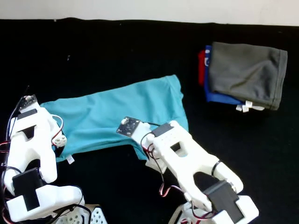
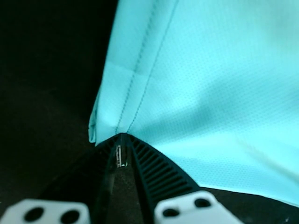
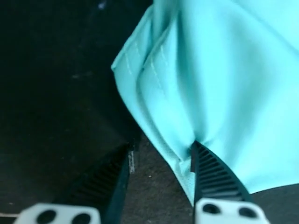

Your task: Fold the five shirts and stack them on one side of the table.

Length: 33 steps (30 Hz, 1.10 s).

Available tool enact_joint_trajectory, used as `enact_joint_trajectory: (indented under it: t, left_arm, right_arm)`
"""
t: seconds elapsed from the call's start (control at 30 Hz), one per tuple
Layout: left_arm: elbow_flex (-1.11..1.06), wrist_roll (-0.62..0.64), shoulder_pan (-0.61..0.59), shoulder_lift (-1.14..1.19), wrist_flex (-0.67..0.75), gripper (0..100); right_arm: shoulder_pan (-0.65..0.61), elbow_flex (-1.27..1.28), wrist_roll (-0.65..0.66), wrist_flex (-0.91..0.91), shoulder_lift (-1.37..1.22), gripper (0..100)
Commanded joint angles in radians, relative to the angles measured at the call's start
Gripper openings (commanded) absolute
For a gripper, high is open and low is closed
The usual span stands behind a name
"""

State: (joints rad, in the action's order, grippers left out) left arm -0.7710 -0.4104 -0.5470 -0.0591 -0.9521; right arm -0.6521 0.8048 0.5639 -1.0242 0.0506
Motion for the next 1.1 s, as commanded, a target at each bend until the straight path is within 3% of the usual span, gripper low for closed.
enact_joint_trajectory:
  t: [0.0,0.03,0.17,0.33,0.53,0.9,1.07]
  left_arm:
    - [-0.008,0.005,-0.002,0.015,0.061,1]
    - [-0.021,0.005,-0.004,0.013,0.078,1]
    - [-0.064,0.005,0.002,0.01,0.138,1]
    - [-0.065,0.005,0.002,0.01,0.138,1]
    - [-0.065,0.005,0.004,0.012,0.138,1]
    - [-0.065,0.005,0.004,0.012,0.138,1]
    - [-0.065,0.005,0.004,0.012,0.138,1]
  right_arm:
    - [0.045,-0.025,0.046,0.041,-0.077,5.1]
    - [0.064,-0.039,0.046,0.042,-0.082,0.4]
    - [0.143,-0.097,0.046,0.031,-0.077,0.4]
    - [0.226,-0.271,0.049,-0.108,0.015,0.5]
    - [0.262,-0.532,0.049,-0.117,0.012,0.5]
    - [0.249,-1.239,0.043,-0.177,-0.572,1.5]
    - [0.246,-1.532,-0.048,-0.297,-0.785,17.6]
